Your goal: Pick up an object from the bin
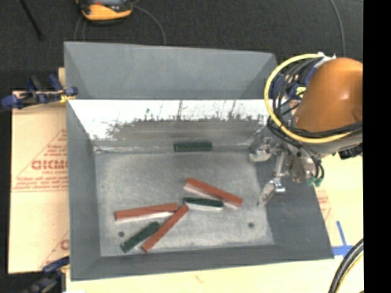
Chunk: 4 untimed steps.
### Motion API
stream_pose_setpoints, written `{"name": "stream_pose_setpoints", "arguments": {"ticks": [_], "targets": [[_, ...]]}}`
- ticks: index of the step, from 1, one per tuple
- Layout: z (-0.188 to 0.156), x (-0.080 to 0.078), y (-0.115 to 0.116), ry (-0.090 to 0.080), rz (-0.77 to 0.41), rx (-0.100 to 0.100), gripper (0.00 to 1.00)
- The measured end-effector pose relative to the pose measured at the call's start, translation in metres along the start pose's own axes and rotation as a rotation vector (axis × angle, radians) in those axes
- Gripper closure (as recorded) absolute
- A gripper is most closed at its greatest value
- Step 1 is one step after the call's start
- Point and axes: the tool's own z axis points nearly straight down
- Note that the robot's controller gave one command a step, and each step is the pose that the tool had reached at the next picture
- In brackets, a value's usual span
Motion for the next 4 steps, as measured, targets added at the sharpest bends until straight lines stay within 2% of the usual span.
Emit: {"name": "stream_pose_setpoints", "arguments": {"ticks": [1, 2, 3, 4], "targets": [[0.000, 0.000, 0.000, 0.000, 0.000, 0.000, 0.00], [0.043, 0.001, 0.009, -0.007, -0.049, 0.001, 0.00], [0.145, 0.000, 0.006, -0.039, 0.075, 0.001, 1.00], [0.148, 0.009, 0.007, 0.000, 0.072, -0.001, 0.00]]}}
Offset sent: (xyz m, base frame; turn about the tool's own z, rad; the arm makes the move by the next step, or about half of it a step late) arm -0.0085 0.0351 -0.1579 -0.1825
